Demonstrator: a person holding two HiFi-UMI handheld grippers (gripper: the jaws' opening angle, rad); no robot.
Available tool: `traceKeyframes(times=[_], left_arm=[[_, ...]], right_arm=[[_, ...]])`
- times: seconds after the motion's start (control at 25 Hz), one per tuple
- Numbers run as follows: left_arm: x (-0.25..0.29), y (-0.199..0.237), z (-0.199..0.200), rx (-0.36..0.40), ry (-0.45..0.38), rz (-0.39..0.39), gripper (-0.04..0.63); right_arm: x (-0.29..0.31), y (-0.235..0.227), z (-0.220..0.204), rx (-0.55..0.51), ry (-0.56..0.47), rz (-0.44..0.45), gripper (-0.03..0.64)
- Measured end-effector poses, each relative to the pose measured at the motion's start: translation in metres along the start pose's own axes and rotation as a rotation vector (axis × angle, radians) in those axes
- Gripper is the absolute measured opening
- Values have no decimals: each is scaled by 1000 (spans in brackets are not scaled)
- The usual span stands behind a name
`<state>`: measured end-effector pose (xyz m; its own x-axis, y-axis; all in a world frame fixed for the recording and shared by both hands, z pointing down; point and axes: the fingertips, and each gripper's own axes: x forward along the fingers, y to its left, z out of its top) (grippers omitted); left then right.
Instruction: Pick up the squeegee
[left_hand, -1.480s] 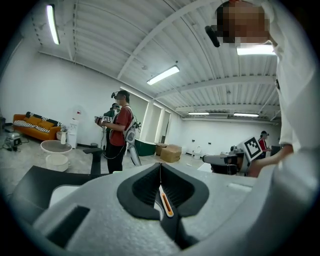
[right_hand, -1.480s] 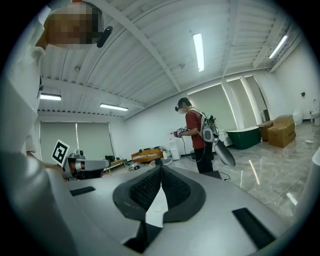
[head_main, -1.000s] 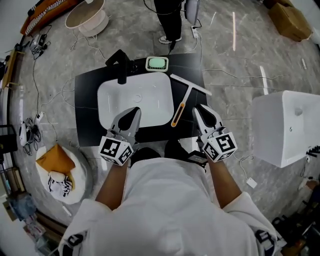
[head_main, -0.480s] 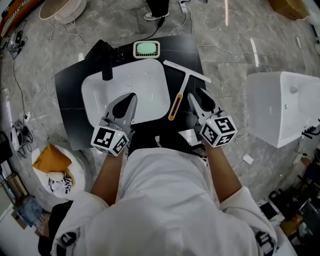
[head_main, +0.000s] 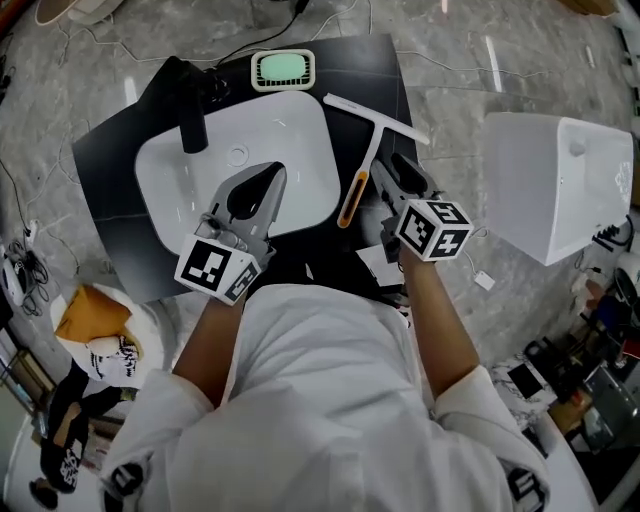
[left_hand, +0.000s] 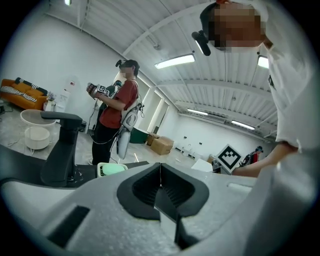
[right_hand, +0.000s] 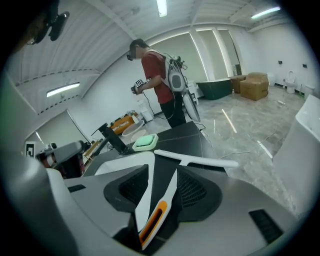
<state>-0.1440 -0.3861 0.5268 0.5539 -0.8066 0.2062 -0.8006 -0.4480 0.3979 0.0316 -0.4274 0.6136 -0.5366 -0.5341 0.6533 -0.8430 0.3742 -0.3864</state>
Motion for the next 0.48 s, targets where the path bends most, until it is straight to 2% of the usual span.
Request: traceKeyframes(times=[0.2, 0.36, 0.48], left_arm=[[1, 5, -7, -30, 5, -27, 17], [1, 11, -10, -45, -1, -33, 17], [0, 13, -11, -53, -3, -38, 17]], right_arm=[[24, -12, -10, 95, 46, -54, 150], [35, -24, -17, 131, 86, -112, 153], [41, -26, -20, 149, 111, -121, 159]])
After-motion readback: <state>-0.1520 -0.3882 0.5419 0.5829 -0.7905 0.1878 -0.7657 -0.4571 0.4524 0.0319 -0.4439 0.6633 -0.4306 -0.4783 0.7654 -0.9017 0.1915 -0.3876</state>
